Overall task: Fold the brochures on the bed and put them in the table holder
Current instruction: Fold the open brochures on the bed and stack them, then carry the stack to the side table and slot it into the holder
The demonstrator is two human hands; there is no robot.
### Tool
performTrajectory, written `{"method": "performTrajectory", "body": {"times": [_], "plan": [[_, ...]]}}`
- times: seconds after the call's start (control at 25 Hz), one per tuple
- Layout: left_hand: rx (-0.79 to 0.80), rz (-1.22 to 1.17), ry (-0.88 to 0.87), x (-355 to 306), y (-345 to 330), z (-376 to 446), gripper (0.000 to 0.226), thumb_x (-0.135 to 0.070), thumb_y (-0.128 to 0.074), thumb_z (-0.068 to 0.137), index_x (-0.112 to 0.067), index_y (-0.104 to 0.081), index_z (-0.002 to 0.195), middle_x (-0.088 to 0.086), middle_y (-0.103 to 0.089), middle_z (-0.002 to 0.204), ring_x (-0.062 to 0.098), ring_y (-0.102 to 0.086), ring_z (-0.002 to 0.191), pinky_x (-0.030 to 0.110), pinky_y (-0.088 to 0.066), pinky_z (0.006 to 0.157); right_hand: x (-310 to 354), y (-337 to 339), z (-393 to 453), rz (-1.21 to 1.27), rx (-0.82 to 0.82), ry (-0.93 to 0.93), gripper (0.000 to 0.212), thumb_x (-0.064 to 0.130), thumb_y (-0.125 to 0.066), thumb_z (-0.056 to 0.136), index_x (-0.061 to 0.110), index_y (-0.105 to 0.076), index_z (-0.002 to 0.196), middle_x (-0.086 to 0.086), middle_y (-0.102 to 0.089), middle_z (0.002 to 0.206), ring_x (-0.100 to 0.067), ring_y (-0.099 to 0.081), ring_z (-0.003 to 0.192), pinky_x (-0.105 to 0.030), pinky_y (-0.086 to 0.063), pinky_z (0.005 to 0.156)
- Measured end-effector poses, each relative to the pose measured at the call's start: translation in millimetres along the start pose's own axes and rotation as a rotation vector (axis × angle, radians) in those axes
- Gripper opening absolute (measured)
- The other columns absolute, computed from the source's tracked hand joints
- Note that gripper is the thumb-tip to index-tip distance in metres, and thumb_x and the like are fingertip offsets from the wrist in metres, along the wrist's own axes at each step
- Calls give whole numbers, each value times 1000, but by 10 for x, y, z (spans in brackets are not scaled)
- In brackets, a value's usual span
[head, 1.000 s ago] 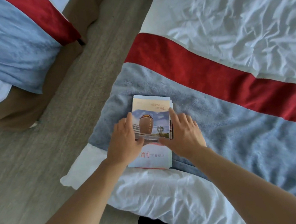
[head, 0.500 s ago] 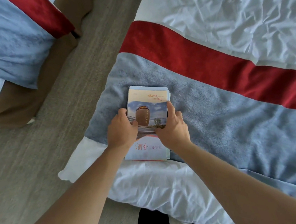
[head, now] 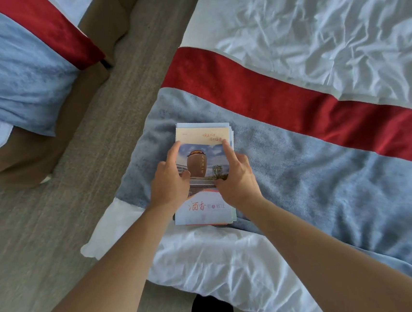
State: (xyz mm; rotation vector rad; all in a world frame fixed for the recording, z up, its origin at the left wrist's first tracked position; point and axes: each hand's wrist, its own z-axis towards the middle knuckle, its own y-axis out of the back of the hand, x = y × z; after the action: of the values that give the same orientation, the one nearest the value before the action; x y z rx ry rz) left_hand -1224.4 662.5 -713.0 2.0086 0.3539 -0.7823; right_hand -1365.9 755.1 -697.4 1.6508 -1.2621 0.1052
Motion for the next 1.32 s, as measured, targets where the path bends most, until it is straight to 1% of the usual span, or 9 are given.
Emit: {"method": "performTrajectory", "body": {"times": [0.16,0.32,0.48,0.6,0.72,0.92,1.04,1.12,1.32], "plan": [[16,-42,4,-116,-35,-10,65,-18,-55,98,-40,-27,152,5,-62,120,21,-66,100,44,-59,77,-37,159,21,-10,17,2,92,4,-60,84,35,-17,158,-5,-41,122,-20,-50,86,-40,-56,77],[-35,17,-56,-359,-10,-120,60,-17,-52,100,-33,-30,153,10,-56,110,20,-63,88,33,-57,68,4,406,-71,-39,51,31,88,5,-59,88,34,-14,159,-6,-38,129,-24,-57,88,-41,-59,76],[-33,31,-112,-759,213,-109,60,-14,-54,99,-24,-32,154,16,-61,115,28,-65,93,42,-58,76,194,807,-121,-31,25,57,86,6,-59,89,33,-16,159,-9,-37,133,-27,-60,95,-43,-58,82],[-94,43,-144,-1099,456,-187,62,-11,-55,99,-23,-31,155,16,-54,116,28,-62,100,28,-49,73,439,1143,-203,5,-18,105,86,4,-59,87,33,-20,158,-9,-39,131,-28,-58,101,-44,-58,83],[-144,66,-137,-1492,799,-300,63,-16,-56,100,-28,-27,156,17,-48,130,27,-58,111,25,-43,79,755,1528,-337,33,-53,170,86,3,-60,86,31,-22,158,-9,-39,128,-29,-57,103,-44,-58,84],[-150,34,-198,-2186,1604,-482,71,-19,-61,98,-28,-23,157,14,-47,127,15,-57,91,24,-51,78,1467,2284,-606,-3,-105,280,83,5,-61,89,29,-22,158,-9,-38,129,-30,-56,110,-40,-56,92],[-147,6,-249,-2623,2145,-617,80,-24,-68,92,-27,-21,157,15,-48,132,26,-57,111,33,-54,87,1978,2728,-851,-40,-157,332,81,4,-58,90,28,-22,158,-9,-38,129,-30,-55,112,-38,-56,91],[-187,0,-267,-2866,2458,-711,80,-25,-68,92,-29,-21,157,16,-45,133,31,-55,116,38,-54,89,2283,2967,-1007,-49,-196,382,80,4,-58,89,25,-23,158,-12,-38,130,-32,-55,111,-40,-56,91],[-253,-68,-320,-3242,3101,-811,82,-24,-68,89,-31,-23,156,17,-47,126,24,-59,96,33,-54,75,2910,3369,-1263,-105,-291,441,81,6,-59,87,24,-23,158,-15,-38,132,-34,-56,109,-42,-55,89]]}}
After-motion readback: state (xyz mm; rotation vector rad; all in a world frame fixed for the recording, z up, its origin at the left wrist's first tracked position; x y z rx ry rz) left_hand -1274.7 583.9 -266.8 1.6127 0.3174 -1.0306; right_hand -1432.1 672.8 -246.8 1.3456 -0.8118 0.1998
